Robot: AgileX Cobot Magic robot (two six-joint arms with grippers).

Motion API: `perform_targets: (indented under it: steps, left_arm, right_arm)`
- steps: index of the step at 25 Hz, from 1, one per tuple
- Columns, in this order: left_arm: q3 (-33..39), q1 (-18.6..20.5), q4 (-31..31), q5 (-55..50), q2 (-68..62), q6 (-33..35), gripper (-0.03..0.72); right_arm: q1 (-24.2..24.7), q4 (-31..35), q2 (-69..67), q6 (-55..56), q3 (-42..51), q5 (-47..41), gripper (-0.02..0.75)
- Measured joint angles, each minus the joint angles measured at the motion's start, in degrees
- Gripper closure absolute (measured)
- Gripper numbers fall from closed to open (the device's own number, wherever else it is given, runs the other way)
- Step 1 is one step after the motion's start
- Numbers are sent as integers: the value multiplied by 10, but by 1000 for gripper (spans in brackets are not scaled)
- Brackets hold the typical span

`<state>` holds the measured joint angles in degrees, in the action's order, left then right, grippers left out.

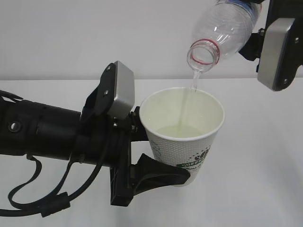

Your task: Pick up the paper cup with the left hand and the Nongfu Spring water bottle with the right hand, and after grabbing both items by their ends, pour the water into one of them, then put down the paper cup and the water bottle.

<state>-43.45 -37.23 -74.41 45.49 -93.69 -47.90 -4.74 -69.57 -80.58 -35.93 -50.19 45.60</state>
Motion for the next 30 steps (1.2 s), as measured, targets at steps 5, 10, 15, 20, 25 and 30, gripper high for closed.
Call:
perform_targets:
  steps: [5,10,15,20,25,30]
  left_arm:
    - [0,0,0,0,0,0,145]
    - [0,0,0,0,0,0,145]
    - [0,0,0,0,0,0,145]
    - [0,0,0,0,0,0,145]
    - [0,0,0,0,0,0,145]
    - [0,0,0,0,0,0,145]
  right_arm:
    - [0,0,0,0,0,0,253]
    - [0,0,0,0,0,0,253]
    - [0,0,0,0,0,0,253]
    - [0,0,0,0,0,0,253]
    - [0,-3,0,0,0,0,253]
    - [0,-3,0,0,0,0,253]
